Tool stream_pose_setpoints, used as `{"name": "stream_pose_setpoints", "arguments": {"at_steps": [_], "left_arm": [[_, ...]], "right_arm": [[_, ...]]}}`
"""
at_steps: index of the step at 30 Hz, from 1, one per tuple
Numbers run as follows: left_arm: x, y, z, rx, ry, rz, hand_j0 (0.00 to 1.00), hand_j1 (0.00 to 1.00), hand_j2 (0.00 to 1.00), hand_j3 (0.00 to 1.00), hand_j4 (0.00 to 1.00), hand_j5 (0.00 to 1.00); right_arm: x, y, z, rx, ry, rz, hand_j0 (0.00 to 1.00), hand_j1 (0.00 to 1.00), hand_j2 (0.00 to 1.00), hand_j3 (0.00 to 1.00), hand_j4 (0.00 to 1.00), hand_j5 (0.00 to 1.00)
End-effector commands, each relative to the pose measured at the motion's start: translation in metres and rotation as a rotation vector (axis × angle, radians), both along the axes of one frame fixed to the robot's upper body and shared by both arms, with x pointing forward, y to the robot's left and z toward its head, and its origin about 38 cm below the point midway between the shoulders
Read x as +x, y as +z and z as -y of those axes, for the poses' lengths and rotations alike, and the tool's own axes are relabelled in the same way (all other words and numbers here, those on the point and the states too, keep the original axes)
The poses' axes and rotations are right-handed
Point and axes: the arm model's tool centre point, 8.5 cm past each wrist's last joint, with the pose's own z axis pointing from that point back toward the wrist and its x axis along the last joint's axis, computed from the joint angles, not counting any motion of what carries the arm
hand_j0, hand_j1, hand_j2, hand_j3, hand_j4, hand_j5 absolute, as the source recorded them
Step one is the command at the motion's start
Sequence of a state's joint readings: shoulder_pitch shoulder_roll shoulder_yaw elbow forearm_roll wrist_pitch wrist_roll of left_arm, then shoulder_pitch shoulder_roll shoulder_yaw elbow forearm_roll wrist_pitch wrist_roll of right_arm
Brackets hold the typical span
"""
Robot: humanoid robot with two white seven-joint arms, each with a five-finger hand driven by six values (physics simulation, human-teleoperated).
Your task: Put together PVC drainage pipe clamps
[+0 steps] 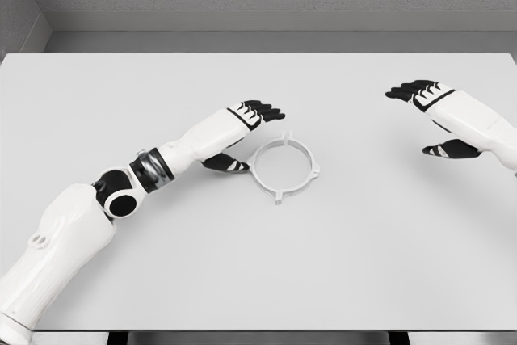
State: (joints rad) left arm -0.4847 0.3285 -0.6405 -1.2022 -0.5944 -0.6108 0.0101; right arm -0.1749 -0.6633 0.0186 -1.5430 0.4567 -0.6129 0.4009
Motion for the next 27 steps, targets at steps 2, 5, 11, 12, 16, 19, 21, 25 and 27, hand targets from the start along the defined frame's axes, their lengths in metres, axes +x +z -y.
{"name": "stream_pose_setpoints", "arguments": {"at_steps": [2,5,11,12,16,19,21,25,27], "left_arm": [[0.0,0.001,0.003,-0.011,-0.002,-0.001,1.0,1.0,1.0,1.0,1.0,1.0],[0.0,0.001,0.005,-0.016,-0.004,-0.003,1.0,1.0,1.0,1.0,1.0,1.0],[0.0,0.002,0.01,-0.026,-0.009,-0.002,1.0,1.0,1.0,1.0,1.0,1.0],[0.0,0.002,0.01,-0.026,-0.008,-0.002,1.0,1.0,1.0,1.0,1.0,1.0],[0.0,0.002,0.011,-0.027,-0.008,-0.002,1.0,1.0,1.0,1.0,1.0,1.0],[0.001,0.003,0.009,-0.028,-0.005,-0.001,1.0,1.0,1.0,1.0,1.0,1.0],[0.005,0.007,0.002,-0.026,0.007,0.008,1.0,1.0,1.0,1.0,1.0,1.0],[0.014,0.02,-0.055,0.016,0.086,0.028,1.0,1.0,1.0,1.0,1.0,1.0],[0.019,0.034,-0.107,0.032,0.166,0.032,1.0,1.0,1.0,1.0,1.0,1.0]], "right_arm": [[0.0,0.001,0.0,0.007,0.0,0.001,1.0,1.0,1.0,1.0,1.0,1.0],[0.0,0.001,0.0,0.007,0.0,0.001,1.0,1.0,1.0,1.0,1.0,1.0],[0.0,0.001,0.0,0.007,0.001,0.002,1.0,1.0,1.0,1.0,1.0,1.0],[0.0,0.002,0.0,0.008,0.001,0.002,1.0,1.0,1.0,1.0,1.0,1.0],[0.0,0.002,0.0,0.008,0.001,0.002,1.0,1.0,1.0,1.0,1.0,1.0],[0.0,0.002,0.0,0.007,0.001,0.004,1.0,1.0,1.0,1.0,1.0,1.0],[0.0,0.002,0.0,0.009,0.001,0.005,1.0,1.0,1.0,1.0,1.0,1.0],[0.0,0.002,-0.001,0.006,0.003,0.004,1.0,1.0,1.0,1.0,1.0,1.0],[0.0,0.002,-0.001,0.006,0.004,0.005,1.0,1.0,1.0,1.0,1.0,1.0]]}}
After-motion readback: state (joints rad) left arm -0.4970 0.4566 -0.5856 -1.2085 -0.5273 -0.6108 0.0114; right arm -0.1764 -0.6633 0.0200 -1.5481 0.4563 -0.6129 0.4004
